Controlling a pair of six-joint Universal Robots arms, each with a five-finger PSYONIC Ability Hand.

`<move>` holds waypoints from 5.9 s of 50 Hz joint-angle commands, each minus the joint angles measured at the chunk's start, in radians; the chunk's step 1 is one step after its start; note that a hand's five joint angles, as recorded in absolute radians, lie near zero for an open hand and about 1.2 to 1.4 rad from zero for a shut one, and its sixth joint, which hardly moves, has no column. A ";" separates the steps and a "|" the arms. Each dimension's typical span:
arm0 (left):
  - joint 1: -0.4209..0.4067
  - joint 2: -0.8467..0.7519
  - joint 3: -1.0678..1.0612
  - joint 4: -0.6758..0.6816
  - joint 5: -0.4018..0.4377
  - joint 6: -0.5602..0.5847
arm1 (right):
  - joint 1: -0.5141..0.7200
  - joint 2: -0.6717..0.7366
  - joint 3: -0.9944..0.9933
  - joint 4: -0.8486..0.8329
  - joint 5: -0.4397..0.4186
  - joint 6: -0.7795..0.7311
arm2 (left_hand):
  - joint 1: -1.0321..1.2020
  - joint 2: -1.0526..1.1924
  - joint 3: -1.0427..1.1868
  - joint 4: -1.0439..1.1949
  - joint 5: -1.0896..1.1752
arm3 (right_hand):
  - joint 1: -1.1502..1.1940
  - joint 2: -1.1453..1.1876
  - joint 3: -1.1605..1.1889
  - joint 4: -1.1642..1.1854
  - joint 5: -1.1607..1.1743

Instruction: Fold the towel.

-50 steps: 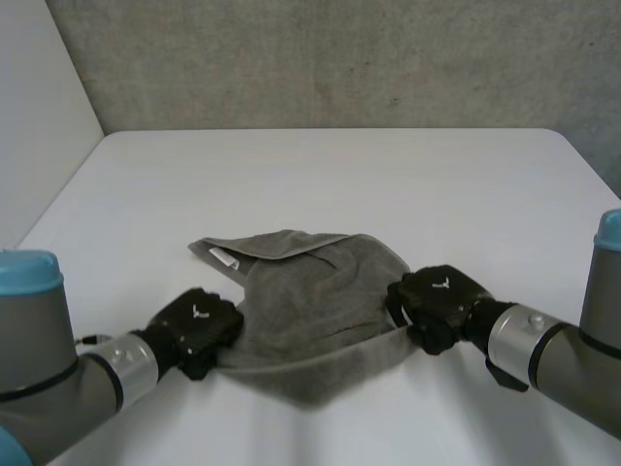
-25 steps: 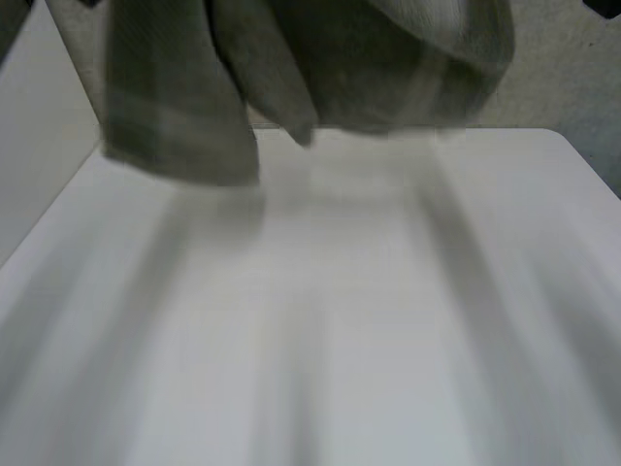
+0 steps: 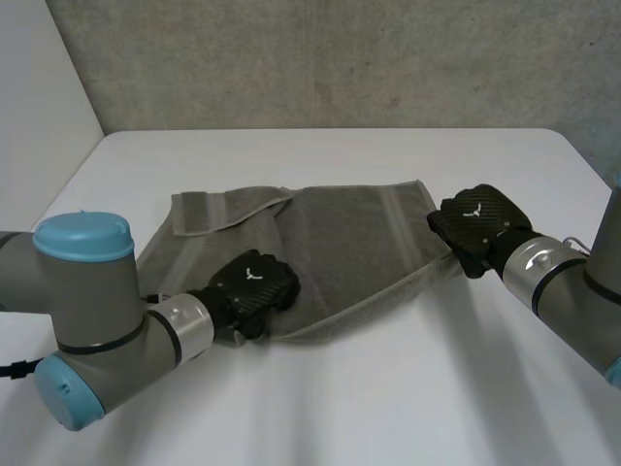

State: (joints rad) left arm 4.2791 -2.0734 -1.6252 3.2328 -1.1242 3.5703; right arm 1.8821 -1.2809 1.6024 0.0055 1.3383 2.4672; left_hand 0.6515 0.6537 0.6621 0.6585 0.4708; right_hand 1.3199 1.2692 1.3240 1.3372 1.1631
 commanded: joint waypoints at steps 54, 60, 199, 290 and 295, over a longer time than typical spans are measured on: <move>0.475 0.098 -0.162 0.053 0.040 0.005 | -0.140 0.143 -0.033 -0.065 0.002 0.245 | -0.144 -0.147 -0.155 -0.151 -0.138 | 0.076 0.127 0.072 0.059 0.059; 0.476 0.073 -0.157 0.053 0.038 0.007 | -0.140 0.143 -0.033 -0.065 0.001 0.245 | -0.141 -0.144 -0.152 -0.148 -0.135 | 0.076 0.127 0.072 0.059 0.059; 0.450 0.015 -0.077 0.025 0.083 -0.038 | -0.135 0.215 -0.251 0.203 0.006 0.087 | 0.190 0.188 0.180 0.183 0.197 | 0.076 0.127 0.072 0.059 0.059; 0.498 0.099 -0.197 -0.048 0.072 0.019 | -0.132 0.227 -0.214 0.172 0.006 0.075 | -0.039 -0.041 -0.049 -0.046 -0.033 | 0.076 0.127 0.072 0.059 0.059; 0.498 0.084 -0.193 -0.024 0.072 0.019 | -0.132 0.229 -0.211 0.171 0.006 0.075 | -0.053 -0.056 -0.064 -0.060 -0.047 | 0.076 0.127 0.072 0.059 0.059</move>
State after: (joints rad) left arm 4.7767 -1.9742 -1.8231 3.1896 -1.0531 3.5895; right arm 1.7503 -1.0538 1.3872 0.1802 1.3440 2.5418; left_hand 0.6205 0.6328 0.6356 0.6361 0.4365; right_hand 1.3202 1.2688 1.3241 1.3372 1.1632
